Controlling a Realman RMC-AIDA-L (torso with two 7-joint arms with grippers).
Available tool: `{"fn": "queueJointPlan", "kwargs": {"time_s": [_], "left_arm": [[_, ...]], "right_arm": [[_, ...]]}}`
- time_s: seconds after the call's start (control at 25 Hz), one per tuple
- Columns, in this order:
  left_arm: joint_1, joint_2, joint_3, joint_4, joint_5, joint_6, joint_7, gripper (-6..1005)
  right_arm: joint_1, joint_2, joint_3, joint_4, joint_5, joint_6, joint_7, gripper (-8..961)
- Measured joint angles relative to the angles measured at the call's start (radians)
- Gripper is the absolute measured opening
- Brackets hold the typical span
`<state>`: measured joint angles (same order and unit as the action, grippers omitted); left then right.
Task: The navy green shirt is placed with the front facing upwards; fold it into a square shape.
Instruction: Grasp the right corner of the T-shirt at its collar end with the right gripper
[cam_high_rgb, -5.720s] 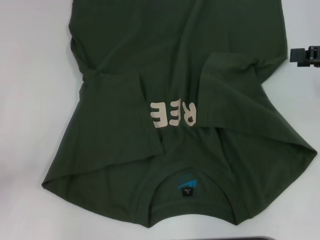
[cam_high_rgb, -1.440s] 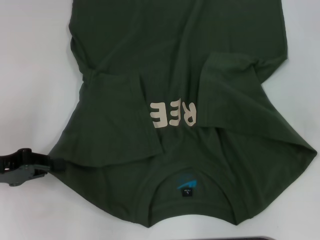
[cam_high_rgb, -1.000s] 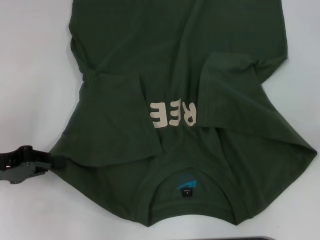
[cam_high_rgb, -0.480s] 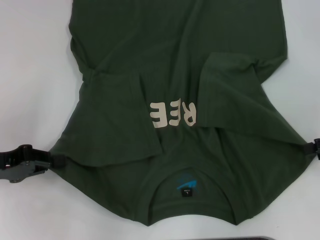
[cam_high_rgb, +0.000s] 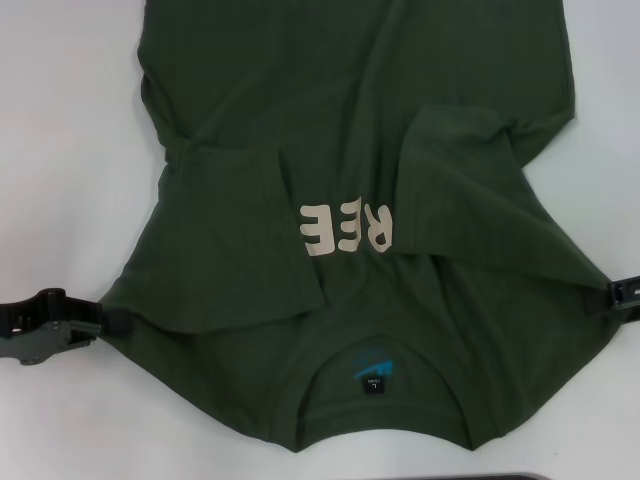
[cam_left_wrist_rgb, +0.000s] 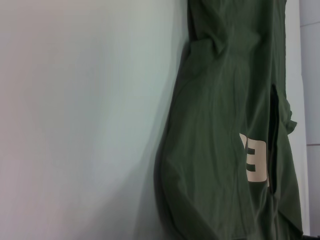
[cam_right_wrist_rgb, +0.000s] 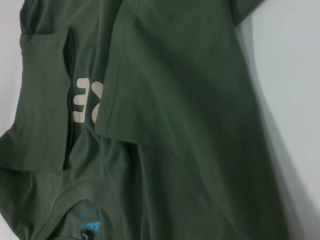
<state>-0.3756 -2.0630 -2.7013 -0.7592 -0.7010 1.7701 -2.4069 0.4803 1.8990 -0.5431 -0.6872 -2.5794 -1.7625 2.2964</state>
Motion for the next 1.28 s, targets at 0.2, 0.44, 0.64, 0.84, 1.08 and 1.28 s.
{"fn": "queueJointPlan", "kwargs": {"time_s": [0.2, 0.44, 0.64, 0.84, 1.08, 1.28], "left_arm": [[0.000, 0.000, 0.000, 0.000, 0.002, -0.009, 0.000, 32], [0.000, 0.000, 0.001, 0.003, 0.003, -0.012, 0.000, 33], [0.000, 0.000, 0.004, 0.003, 0.001, -0.012, 0.000, 33], [0.000, 0.000, 0.001, 0.003, 0.000, -0.012, 0.000, 33], [0.000, 0.000, 0.003, 0.003, -0.001, -0.012, 0.001, 33], [-0.001, -0.001, 0.004, 0.003, -0.002, -0.011, 0.002, 32]], "right_arm": [[0.001, 0.002, 0.000, 0.000, -0.008, 0.009, 0.010, 886], [-0.001, 0.002, 0.019, 0.000, -0.002, 0.015, 0.012, 885], [0.012, 0.009, 0.021, 0.024, -0.001, 0.021, 0.006, 885], [0.029, 0.012, 0.021, 0.057, 0.000, 0.039, 0.002, 885], [0.038, 0.014, 0.023, 0.063, 0.017, 0.041, 0.000, 880], [0.033, 0.014, 0.019, 0.058, 0.023, 0.063, 0.007, 861]]}}
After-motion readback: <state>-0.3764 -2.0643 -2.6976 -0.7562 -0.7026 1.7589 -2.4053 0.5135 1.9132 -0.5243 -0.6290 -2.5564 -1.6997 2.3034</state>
